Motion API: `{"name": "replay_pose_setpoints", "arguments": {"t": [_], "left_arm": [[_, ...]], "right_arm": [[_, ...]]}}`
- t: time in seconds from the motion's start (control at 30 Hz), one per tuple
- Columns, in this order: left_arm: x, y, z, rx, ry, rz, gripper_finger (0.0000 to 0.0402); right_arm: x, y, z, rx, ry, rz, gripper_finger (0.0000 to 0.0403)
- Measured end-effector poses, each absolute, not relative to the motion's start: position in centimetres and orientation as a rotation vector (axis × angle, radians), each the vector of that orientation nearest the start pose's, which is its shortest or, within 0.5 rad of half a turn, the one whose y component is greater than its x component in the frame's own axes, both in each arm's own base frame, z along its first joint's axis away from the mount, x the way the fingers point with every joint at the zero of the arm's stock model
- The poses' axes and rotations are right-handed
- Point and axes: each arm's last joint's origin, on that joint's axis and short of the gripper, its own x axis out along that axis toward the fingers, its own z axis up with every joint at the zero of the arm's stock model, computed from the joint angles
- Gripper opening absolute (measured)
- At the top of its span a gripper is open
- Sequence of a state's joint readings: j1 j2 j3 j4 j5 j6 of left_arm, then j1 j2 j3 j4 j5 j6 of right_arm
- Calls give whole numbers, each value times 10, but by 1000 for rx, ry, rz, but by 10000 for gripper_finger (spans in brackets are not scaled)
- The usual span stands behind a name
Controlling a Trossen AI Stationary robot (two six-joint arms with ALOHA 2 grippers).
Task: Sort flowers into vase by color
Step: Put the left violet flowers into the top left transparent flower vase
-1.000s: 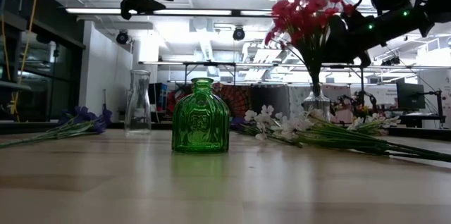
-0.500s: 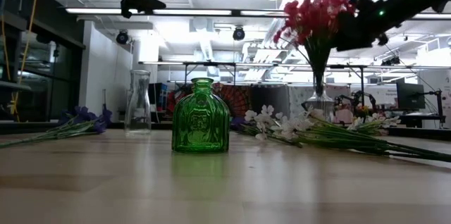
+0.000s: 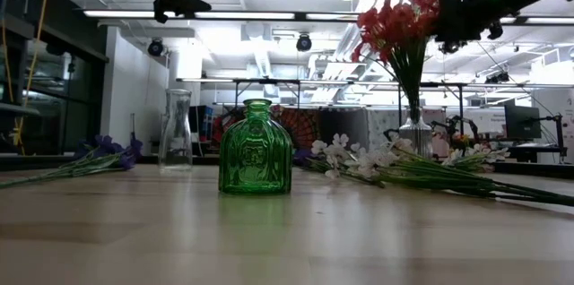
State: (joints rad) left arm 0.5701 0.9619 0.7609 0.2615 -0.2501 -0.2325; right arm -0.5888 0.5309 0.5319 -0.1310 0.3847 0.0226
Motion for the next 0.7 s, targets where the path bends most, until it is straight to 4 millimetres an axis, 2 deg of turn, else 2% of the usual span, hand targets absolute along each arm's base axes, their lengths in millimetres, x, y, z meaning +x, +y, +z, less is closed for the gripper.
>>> {"name": "replay_pose_setpoints", "arguments": {"t": [0.43, 0.7], "left_arm": [[178, 123, 339, -201, -195, 804, 170], [182, 122, 336, -166, -158, 795, 170]], "right_arm": [[91, -75, 331, -99, 35, -1009, 236], [84, -70, 359, -107, -71, -987, 236]]}}
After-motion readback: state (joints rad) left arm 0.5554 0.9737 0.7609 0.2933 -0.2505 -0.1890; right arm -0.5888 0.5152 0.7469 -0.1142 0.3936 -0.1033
